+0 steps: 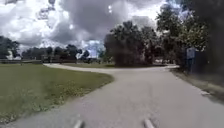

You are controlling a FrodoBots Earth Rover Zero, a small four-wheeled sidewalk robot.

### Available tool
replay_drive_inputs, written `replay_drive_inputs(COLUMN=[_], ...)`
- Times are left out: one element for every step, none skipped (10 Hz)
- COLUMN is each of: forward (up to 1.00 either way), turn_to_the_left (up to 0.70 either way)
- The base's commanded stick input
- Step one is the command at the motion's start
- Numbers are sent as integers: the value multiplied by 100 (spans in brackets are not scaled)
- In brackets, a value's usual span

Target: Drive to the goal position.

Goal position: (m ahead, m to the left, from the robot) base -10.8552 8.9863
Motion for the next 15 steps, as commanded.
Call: replay_drive_inputs(forward=[0,0,0,0,0,0,0,0,0,0,0,0,0,0,0], turn_to_the_left=[70,70,70,70,70,70,70,70,70,70,70,70,70,70,70])
